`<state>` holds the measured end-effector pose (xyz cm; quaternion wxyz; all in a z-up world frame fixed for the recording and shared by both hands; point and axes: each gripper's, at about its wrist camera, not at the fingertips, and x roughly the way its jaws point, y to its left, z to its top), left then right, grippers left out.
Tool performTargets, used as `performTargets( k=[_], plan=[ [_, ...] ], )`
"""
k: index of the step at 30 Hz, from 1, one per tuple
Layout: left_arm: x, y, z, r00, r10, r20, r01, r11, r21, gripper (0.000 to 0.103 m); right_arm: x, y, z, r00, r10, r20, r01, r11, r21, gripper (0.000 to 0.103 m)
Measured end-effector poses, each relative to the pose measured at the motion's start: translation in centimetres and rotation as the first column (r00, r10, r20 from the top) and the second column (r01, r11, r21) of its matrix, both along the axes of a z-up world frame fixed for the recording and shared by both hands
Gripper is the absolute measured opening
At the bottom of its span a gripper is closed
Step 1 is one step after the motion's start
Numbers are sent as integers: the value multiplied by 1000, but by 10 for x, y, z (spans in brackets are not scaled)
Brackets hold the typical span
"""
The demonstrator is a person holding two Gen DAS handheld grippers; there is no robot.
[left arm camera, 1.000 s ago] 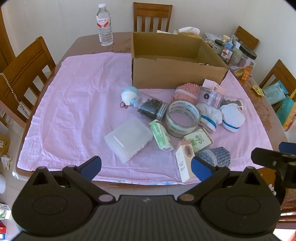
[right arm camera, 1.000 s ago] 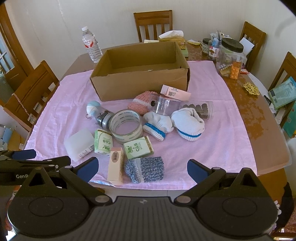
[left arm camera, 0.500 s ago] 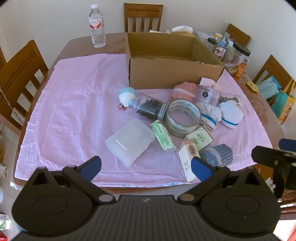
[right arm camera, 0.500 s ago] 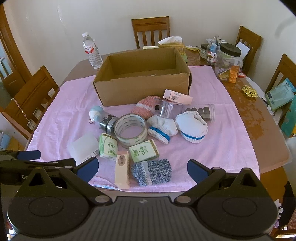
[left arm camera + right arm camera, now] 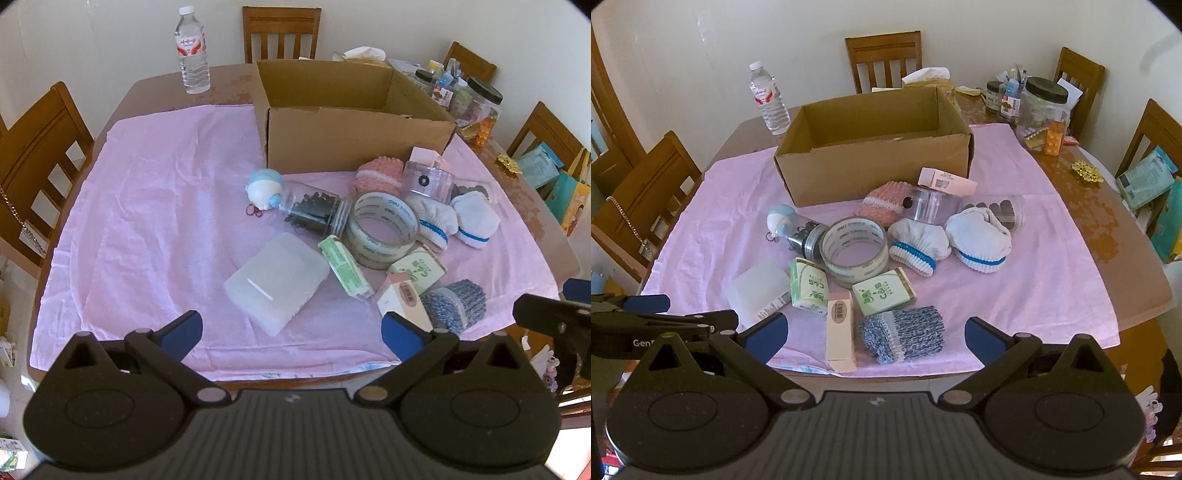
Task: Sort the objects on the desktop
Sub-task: 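Move both tools toward the items on the pink cloth, then grasp the frosted white plastic box with the left gripper while the right gripper grasps the grey knit sock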
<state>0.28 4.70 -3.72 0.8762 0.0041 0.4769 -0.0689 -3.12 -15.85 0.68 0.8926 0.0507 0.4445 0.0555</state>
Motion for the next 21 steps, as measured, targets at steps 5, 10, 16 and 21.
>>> performTargets(
  k=[5,10,16,21],
  plan=[
    [0,4,-12,999,0,53,0,1000,4,102,7,-2,-19,999,25,-20,-25,1000,-10,103],
    [7,3,-26,999,-2,44,1,999,38,102,19,-7,-48,997,55,-56,-58,997,-48,103],
    [18,-2,-50,1000,-5,7,4,999,46,102,36,-11,-83,989,88,-122,-94,995,-40,103],
    [26,-8,-67,1000,-2,-14,3,998,68,102,48,-12,-105,983,121,-136,-125,992,-21,103]
  ],
)
